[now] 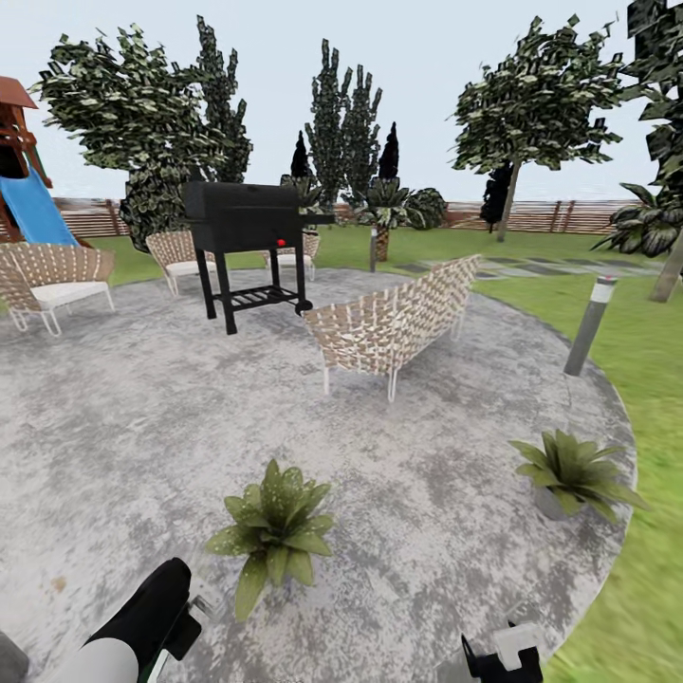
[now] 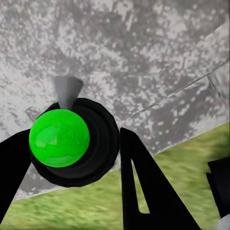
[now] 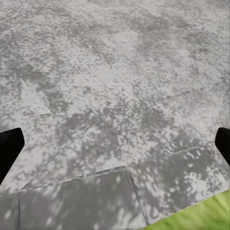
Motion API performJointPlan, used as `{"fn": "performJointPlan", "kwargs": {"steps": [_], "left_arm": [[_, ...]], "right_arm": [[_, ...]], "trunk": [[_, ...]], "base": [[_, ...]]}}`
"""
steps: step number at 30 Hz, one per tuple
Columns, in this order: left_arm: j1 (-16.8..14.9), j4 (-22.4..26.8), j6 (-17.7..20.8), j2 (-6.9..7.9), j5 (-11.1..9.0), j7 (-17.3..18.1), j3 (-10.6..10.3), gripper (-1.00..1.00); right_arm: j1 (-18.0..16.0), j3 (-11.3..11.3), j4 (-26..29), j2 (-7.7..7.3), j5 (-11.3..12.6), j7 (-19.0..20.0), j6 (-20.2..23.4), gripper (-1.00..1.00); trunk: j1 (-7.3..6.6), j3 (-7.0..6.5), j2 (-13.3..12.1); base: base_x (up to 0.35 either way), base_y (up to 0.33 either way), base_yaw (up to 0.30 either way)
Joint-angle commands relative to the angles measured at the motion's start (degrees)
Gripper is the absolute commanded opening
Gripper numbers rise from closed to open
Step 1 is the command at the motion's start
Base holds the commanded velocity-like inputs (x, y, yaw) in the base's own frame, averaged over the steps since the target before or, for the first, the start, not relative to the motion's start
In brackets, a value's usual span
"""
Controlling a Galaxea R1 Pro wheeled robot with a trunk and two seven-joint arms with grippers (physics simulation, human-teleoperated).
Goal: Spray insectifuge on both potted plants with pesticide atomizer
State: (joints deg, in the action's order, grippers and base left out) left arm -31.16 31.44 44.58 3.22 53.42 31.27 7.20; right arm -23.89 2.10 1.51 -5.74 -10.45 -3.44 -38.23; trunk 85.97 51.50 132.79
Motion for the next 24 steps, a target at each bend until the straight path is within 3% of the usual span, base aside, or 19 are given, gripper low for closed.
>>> {"fn": "performJointPlan", "kwargs": {"steps": [1, 9, 13, 19, 24], "left_arm": [[0.0, 0.0, 0.1, -0.05, 0.6, 0.5, 0.3, -1.0], [0.0, -0.1, 0.1, -0.59, 0.6, 0.5, 0.2, -1.0], [0.0, 0.1, 0.1, -0.49, 0.7, 0.5, 0.3, -1.0], [0.7, -1.4, 0.0, -0.03, 0.4, 0.5, 0.4, -1.0], [0.4, 1.6, 0.4, -0.11, 0.4, 0.5, 0.4, -1.0]], "right_arm": [[0.0, 0.2, 0.0, -0.03, -0.4, -0.4, -0.1, 1.0], [0.0, 0.2, 0.0, -0.02, -0.4, -0.3, -0.1, 1.0], [0.0, 0.2, 0.0, -0.01, -0.4, -0.3, -0.1, 1.0], [0.0, 0.2, 0.0, -0.04, -0.4, -0.3, -0.1, 1.0], [0.0, 0.2, 0.0, -0.06, -0.4, -0.3, -0.1, 1.0]], "trunk": [[-0.01, 0.06, 0.0], [-0.01, 0.06, 0.0], [-0.01, 0.06, 0.0], [-0.01, 0.06, 0.0], [-0.01, 0.06, 0.0]], "base": [[0.001, -0.273, 0.277], [0.0, -0.273, 0.263], [0.0, -0.26, 0.041], [0.0, -0.038, 0.002], [0.0, -0.001, 0.0]]}}
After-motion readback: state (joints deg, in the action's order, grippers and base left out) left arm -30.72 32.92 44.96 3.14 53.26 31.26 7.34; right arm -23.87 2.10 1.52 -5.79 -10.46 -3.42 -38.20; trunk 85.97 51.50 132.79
